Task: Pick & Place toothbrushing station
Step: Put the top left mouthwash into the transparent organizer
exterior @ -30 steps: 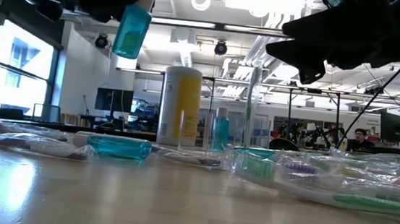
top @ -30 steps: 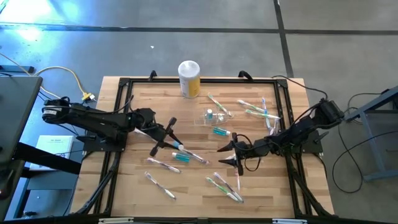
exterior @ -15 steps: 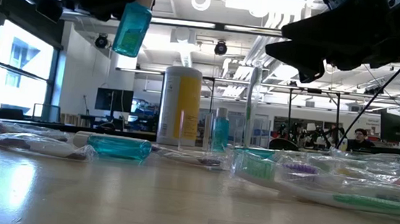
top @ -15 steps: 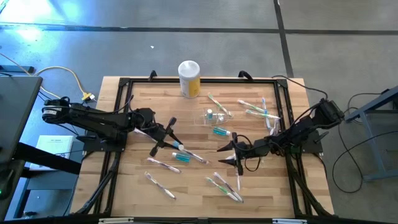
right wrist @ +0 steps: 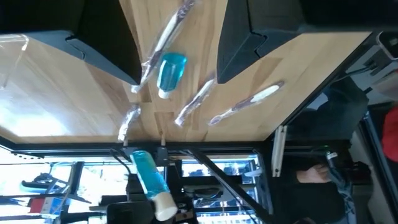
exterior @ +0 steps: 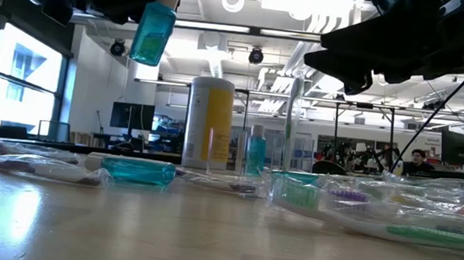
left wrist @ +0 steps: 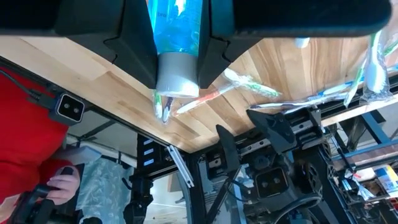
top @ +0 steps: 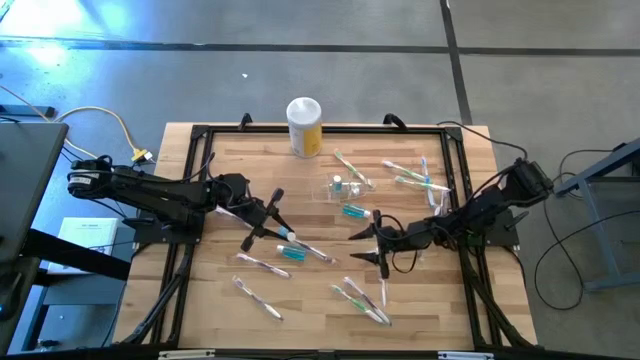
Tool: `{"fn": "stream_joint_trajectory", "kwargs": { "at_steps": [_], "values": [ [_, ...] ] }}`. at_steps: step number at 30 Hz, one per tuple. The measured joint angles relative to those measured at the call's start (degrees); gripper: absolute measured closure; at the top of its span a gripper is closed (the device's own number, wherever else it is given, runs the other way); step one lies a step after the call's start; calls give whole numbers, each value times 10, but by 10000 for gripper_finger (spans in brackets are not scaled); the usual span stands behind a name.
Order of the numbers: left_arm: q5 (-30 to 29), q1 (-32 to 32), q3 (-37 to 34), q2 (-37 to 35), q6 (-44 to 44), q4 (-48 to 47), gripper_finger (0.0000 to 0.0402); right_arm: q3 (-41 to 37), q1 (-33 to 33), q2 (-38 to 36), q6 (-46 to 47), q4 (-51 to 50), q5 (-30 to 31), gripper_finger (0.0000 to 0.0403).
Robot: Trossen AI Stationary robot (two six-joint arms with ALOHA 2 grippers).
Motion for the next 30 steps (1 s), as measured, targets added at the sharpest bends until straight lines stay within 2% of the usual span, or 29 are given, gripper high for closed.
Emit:
{"fn": "stream_joint_trajectory", "kwargs": {
  "at_steps": [8, 15, 23, 30],
  "values": [
    [0, 0, 0, 16, -8, 20, 321, 0, -6, 0, 2, 0, -1, 200],
    [2, 0, 1, 76, 11, 109, 321, 0, -6, 0, 2, -5, -4, 200],
    [36, 0, 14, 122, 20, 144, 321, 0, 3, 0, 2, -5, -20, 200],
    [116, 0, 57, 156, -4, 174, 321, 0, 2, 0, -4, -4, -17, 200]
  ]
}}
